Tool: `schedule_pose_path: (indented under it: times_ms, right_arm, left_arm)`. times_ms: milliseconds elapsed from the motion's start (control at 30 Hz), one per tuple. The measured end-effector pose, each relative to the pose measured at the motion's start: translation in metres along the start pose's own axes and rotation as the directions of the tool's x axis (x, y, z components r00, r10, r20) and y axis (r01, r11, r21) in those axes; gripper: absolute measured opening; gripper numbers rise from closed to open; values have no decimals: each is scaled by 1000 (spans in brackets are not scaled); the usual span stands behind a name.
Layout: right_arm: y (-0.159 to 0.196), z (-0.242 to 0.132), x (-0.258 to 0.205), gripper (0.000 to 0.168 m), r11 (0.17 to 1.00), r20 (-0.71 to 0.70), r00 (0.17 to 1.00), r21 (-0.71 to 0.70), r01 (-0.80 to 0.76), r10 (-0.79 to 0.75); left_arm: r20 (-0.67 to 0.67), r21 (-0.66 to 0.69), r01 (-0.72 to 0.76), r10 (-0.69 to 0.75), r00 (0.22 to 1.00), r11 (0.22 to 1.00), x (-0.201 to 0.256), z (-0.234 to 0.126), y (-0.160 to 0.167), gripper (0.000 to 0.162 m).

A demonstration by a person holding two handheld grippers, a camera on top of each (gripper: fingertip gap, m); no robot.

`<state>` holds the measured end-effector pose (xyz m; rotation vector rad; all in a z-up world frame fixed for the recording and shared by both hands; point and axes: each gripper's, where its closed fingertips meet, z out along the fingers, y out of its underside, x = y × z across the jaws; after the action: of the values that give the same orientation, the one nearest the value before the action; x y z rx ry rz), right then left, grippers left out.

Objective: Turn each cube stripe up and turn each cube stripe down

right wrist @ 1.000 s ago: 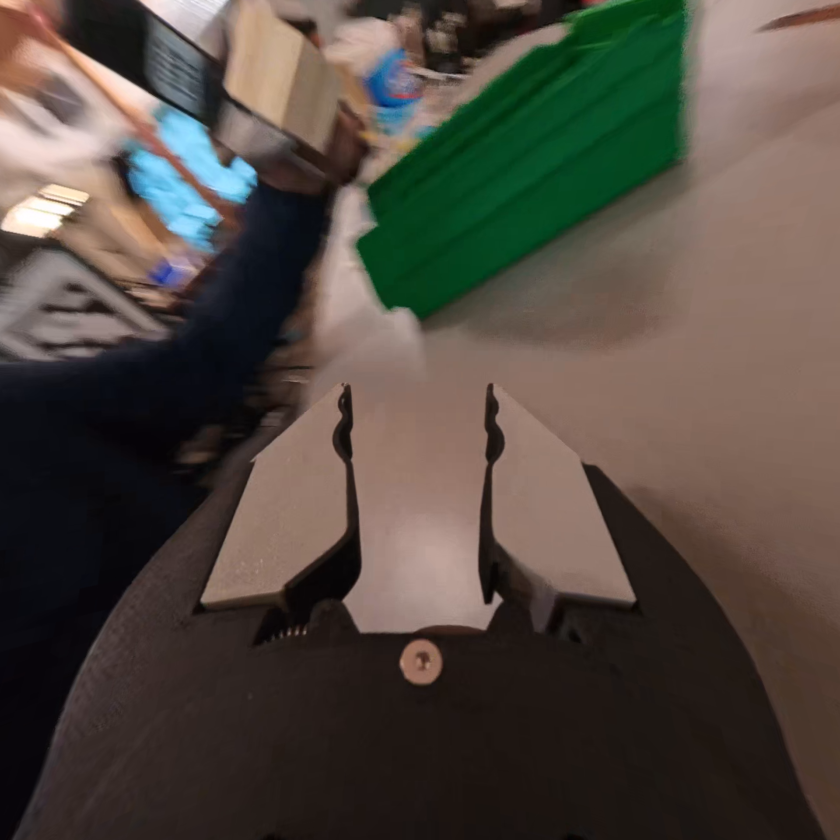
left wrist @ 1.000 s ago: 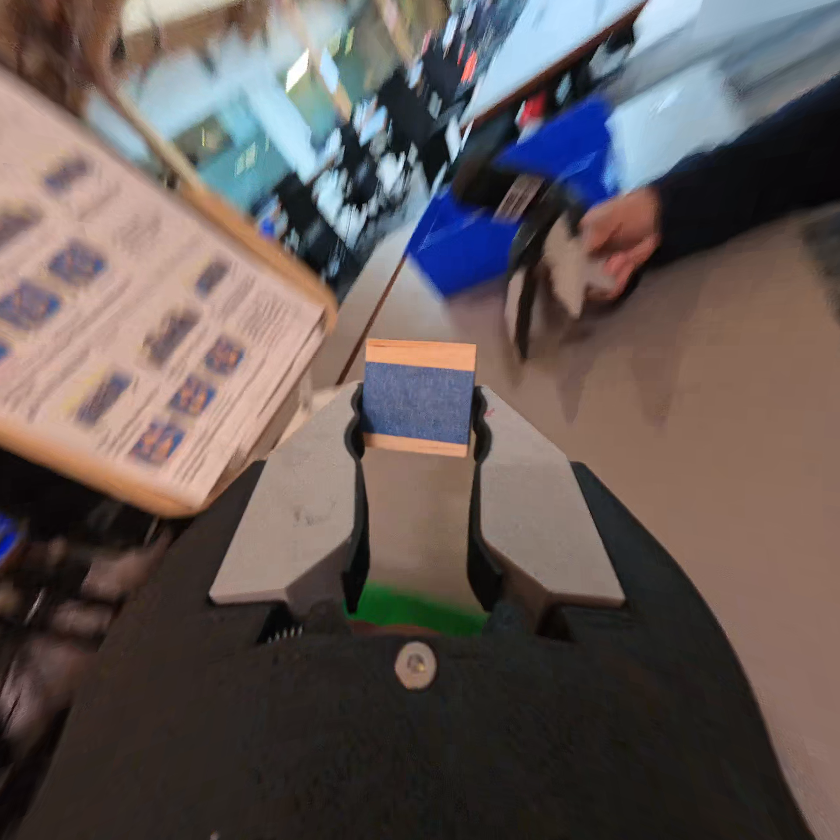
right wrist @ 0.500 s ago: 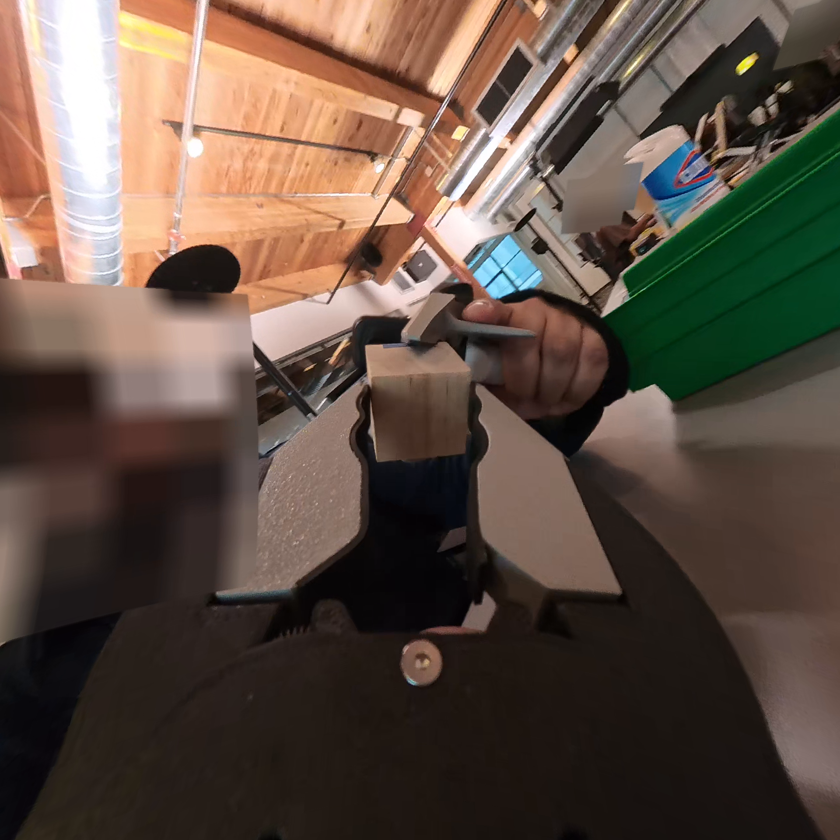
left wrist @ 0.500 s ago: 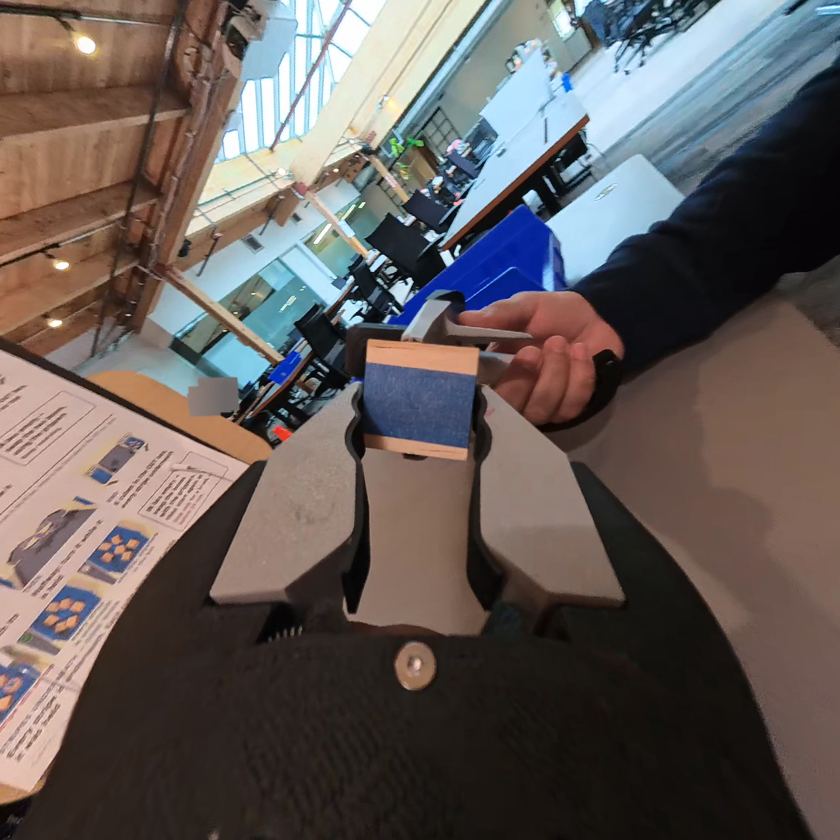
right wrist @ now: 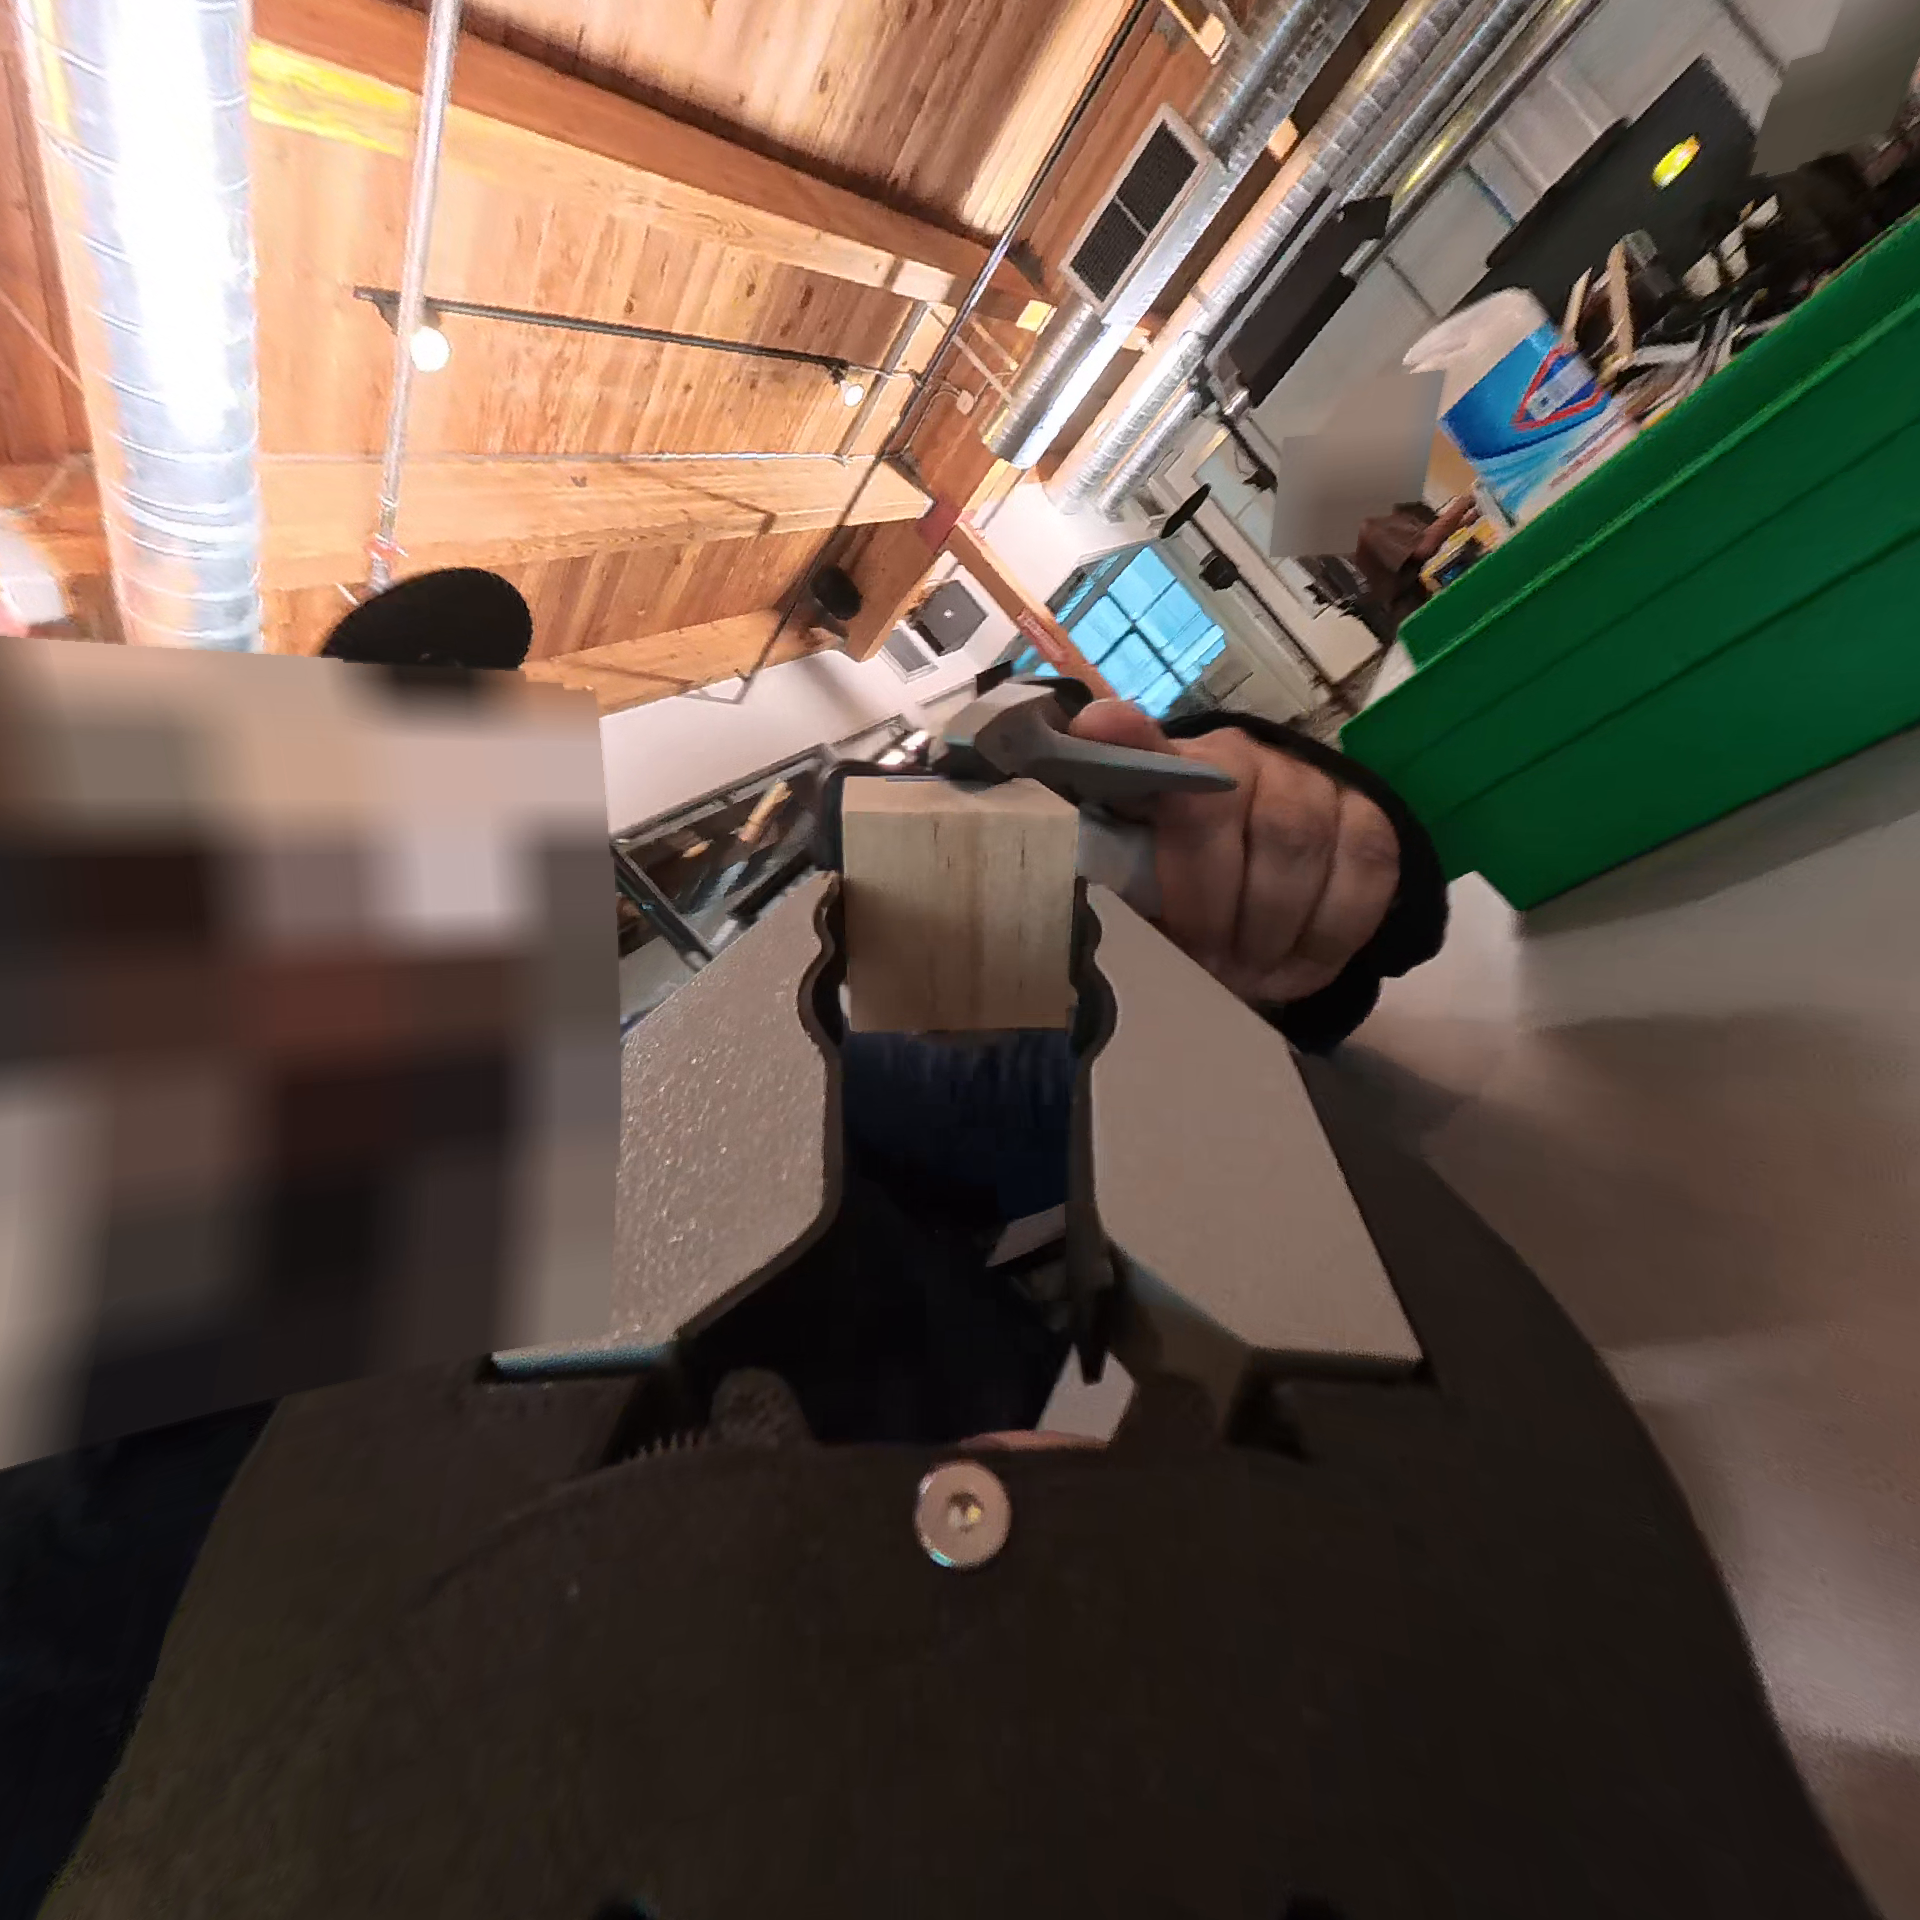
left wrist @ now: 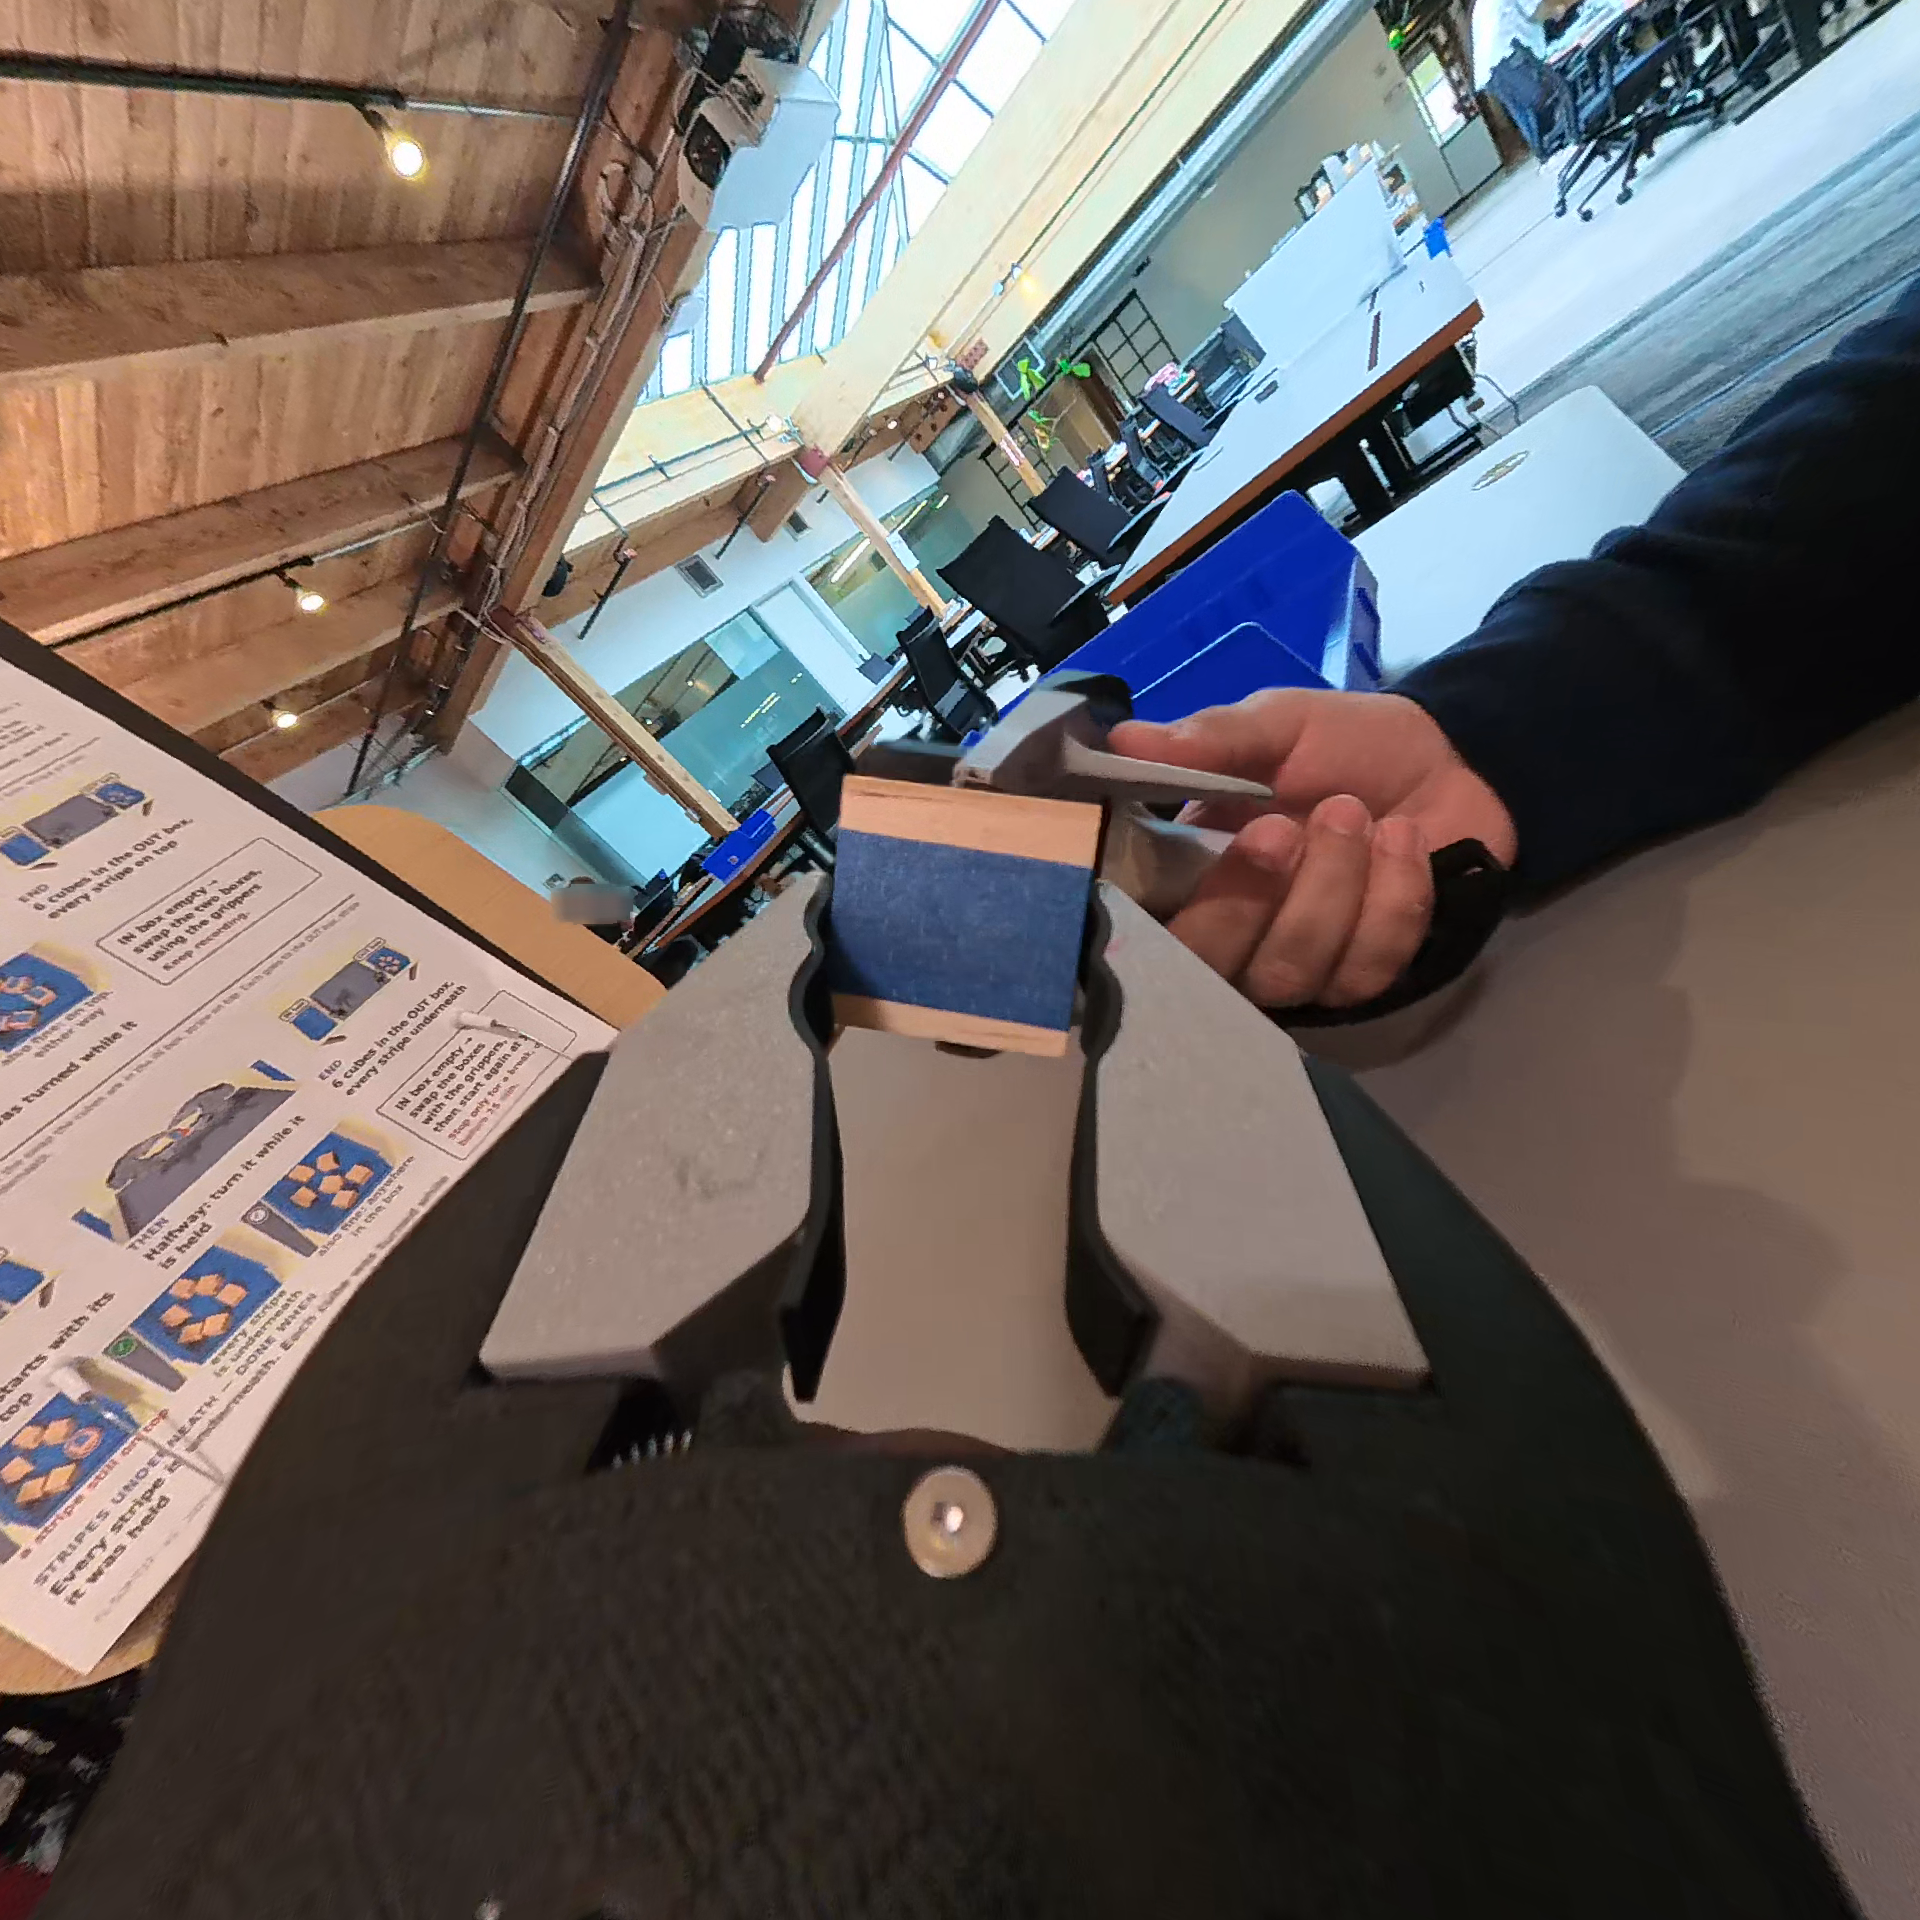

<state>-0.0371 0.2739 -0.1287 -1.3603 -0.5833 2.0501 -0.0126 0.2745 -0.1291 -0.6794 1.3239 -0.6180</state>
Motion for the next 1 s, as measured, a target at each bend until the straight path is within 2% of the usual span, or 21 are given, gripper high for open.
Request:
schedule_pose_path:
  times_ms: [33,167,233,367,433,500,567,633,667,733,833,1000]
  right_arm:
    - [-2,-1,1,41,999,-32,999,2,44,-44]
    - [-10,-10,7,40,981,-226,955,-19,193,-192]
    - [-13,-18,7,40,960,-345,897,-56,274,-276]
    - [-34,-51,-18,40,925,-543,762,-74,373,-351]
    - [-57,-84,-36,40,897,-691,618,-104,429,-375]
    - [-81,-126,-54,40,892,-817,454,-151,425,-354]
    - [-101,-184,-62,40,888,-912,209,-257,382,-353]
    - [-112,-258,-60,40,903,-935,-90,-356,243,-344]
    - [-109,-292,-55,41,921,-921,-199,-365,138,-335]
    - [-99,-343,-42,41,943,-891,-324,-331,-18,-319]
    - [-83,-386,-18,41,958,-872,-397,-246,-149,-286]
    - [-72,-415,8,41,956,-853,-446,-182,-232,-270]
  left_arm:
    - [15,-5,-4,4,1000,1000,-1,1,2,45]
    - [79,-41,-11,14,997,999,-1,6,15,47]
    - [32,-51,20,-18,999,998,8,8,19,51]
    - [14,-72,97,-96,995,993,4,4,26,43]
    - [45,-97,96,-92,995,991,-2,3,33,19]
    - [68,-153,87,-77,995,984,-4,6,45,11]
    - [39,-227,77,-71,997,971,3,9,59,3]
    - [3,-273,70,-72,997,960,12,12,68,0]
    - [-4,-288,74,-79,997,955,14,13,72,0]
    - [-12,-330,90,-99,995,940,16,13,81,0]
    - [1,-346,85,-91,996,935,14,12,87,0]
    - [-10,-372,59,-68,998,926,17,11,96,2]
